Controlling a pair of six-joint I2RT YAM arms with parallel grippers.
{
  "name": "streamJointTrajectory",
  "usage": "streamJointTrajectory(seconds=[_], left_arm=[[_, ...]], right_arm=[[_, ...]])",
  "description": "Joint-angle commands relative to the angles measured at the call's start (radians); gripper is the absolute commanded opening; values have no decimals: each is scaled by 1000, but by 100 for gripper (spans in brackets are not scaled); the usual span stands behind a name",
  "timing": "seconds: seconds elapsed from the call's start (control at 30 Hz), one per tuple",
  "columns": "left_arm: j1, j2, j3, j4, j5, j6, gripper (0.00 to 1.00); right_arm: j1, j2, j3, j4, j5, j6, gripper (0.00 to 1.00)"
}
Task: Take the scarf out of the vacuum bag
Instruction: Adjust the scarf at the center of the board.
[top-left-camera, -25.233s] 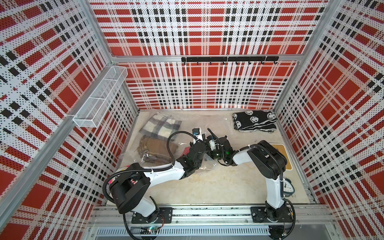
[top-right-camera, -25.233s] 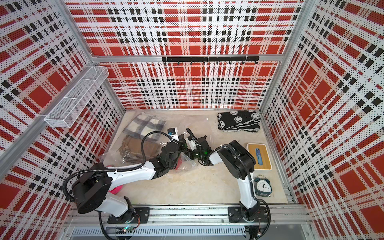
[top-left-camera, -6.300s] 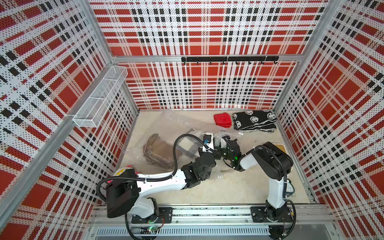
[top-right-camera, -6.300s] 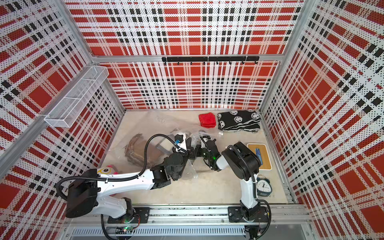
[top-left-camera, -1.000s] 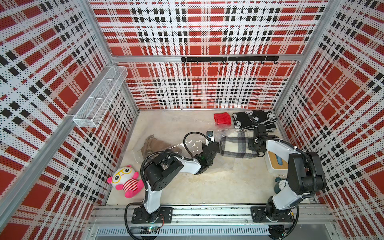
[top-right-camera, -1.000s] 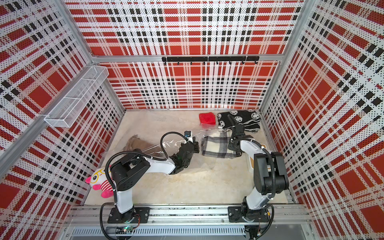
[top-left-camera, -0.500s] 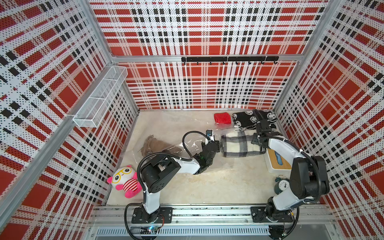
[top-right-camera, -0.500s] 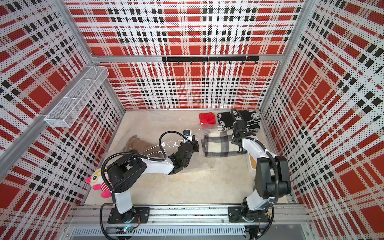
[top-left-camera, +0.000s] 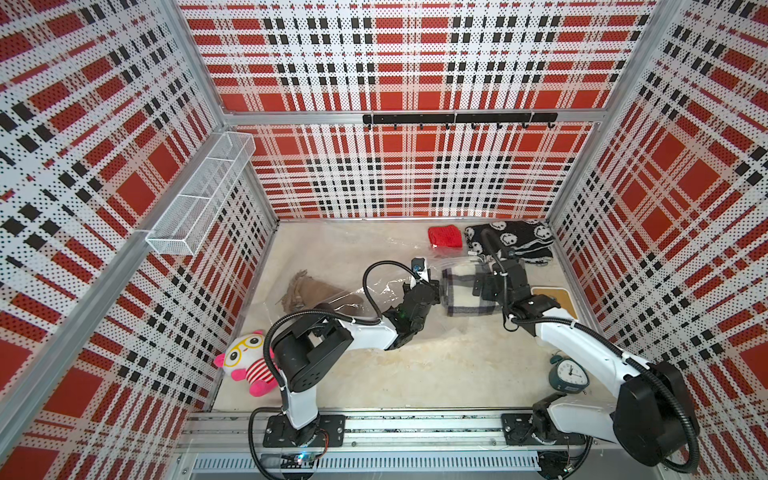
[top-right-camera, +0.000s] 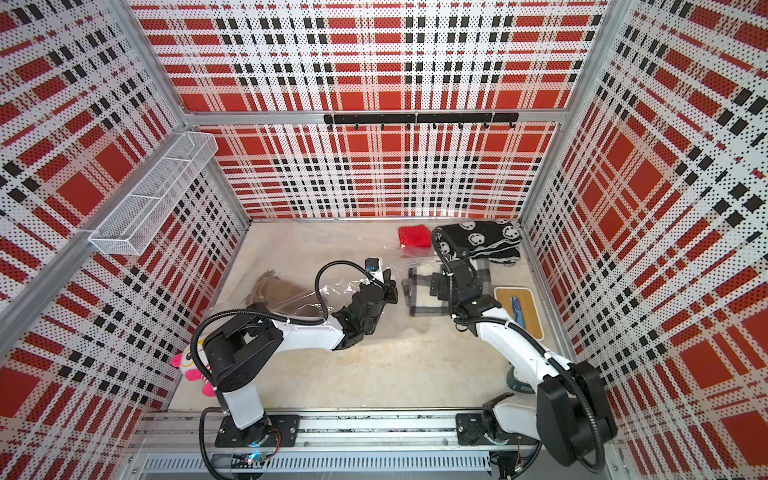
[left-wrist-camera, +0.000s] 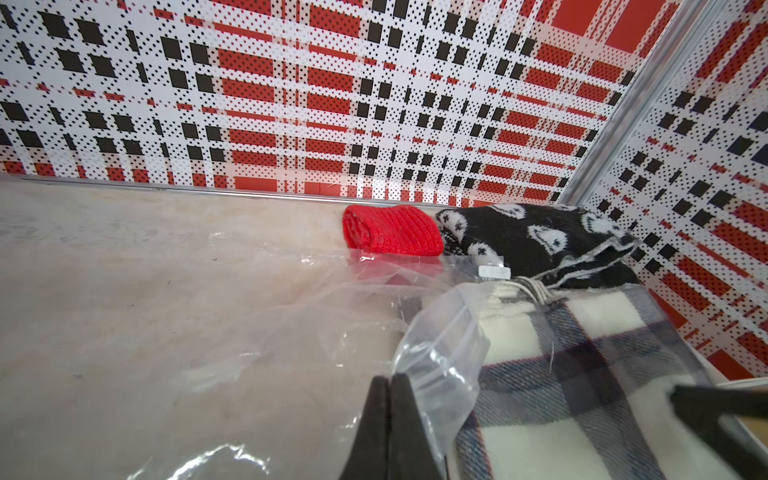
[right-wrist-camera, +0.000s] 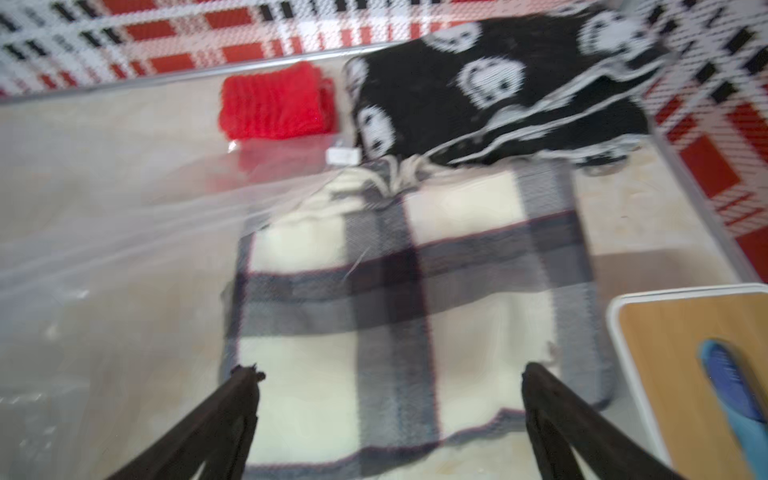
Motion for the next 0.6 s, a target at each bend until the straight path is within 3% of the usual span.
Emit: streamJointTrajectory(seconds=[0.0, 0.17, 0.3, 0.57], left_arm=[[3, -50, -19, -4, 15, -9, 0], [-1, -63, -14, -24, 23, -18, 0], [-2, -59, 2, -45, 14, -18, 0], [12, -62, 2, -58, 16, -28, 0]], right_arm=[[69, 69, -5, 170, -57, -33, 100], [109, 235, 52, 234, -89, -59, 100], [109, 336, 73, 293, -45, -68, 100], [109, 460, 43, 346, -80, -93, 100]])
